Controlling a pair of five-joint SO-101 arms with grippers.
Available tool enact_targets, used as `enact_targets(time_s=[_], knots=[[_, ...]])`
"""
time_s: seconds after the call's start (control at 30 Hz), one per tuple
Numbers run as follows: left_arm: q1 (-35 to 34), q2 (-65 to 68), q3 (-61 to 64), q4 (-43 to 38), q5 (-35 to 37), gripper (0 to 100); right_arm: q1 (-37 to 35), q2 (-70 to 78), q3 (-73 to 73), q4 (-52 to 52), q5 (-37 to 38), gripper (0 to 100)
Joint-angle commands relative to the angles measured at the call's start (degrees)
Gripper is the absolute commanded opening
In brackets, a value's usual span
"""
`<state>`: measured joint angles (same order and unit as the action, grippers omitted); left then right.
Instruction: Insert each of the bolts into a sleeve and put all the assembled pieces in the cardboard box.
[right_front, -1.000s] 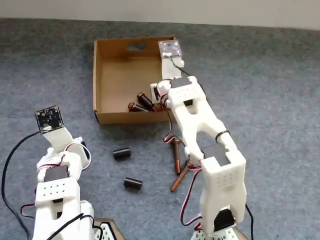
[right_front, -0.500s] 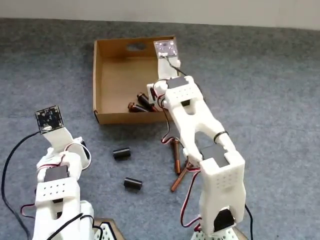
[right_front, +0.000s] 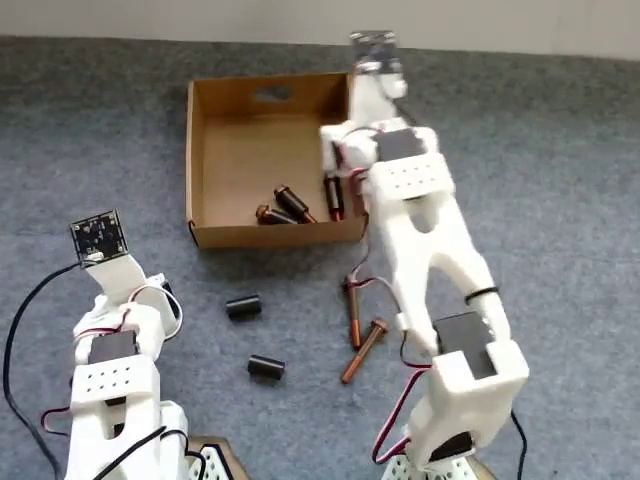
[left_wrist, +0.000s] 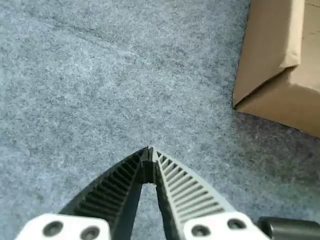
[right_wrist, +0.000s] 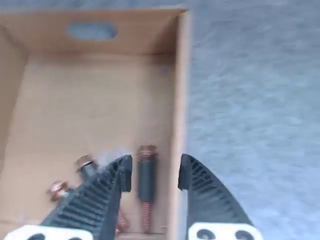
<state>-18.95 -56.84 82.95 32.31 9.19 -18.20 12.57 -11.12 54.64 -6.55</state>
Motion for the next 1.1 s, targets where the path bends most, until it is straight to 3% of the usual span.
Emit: enact_targets(time_s=[0.0, 0.27, 0.4, 0.63, 0.7, 0.87, 1.07], knots=[[0.6, -1.1, -0.4, -0.6, 0.2, 3, 2.1, -0.6, -1.2, 0.2, 0.5, 14.2], [0.6, -1.1, -0.4, -0.5, 0.2, 3, 2.0, 7.7, -0.3, 0.3, 0.5, 13.4], [0.6, -1.1, -0.4, -0.5, 0.2, 3, 2.1, 9.3, -0.1, 0.4, 0.5, 0.0], [0.6, -1.1, -0.4, -0.6, 0.2, 3, 0.8, 9.3, -0.8, 7.1, 0.4, 0.5], [0.6, -1.1, -0.4, -0.6, 0.2, 3, 0.7, 9.4, -0.8, 8.2, -2.5, 0.5], [0.6, -1.1, -0.4, -0.6, 0.2, 3, 0.7, 9.4, -0.8, 9.5, -19.4, 0.5], [0.6, -1.1, -0.4, -0.6, 0.2, 3, 0.7, 9.4, -0.8, 9.3, -20.9, 0.9]])
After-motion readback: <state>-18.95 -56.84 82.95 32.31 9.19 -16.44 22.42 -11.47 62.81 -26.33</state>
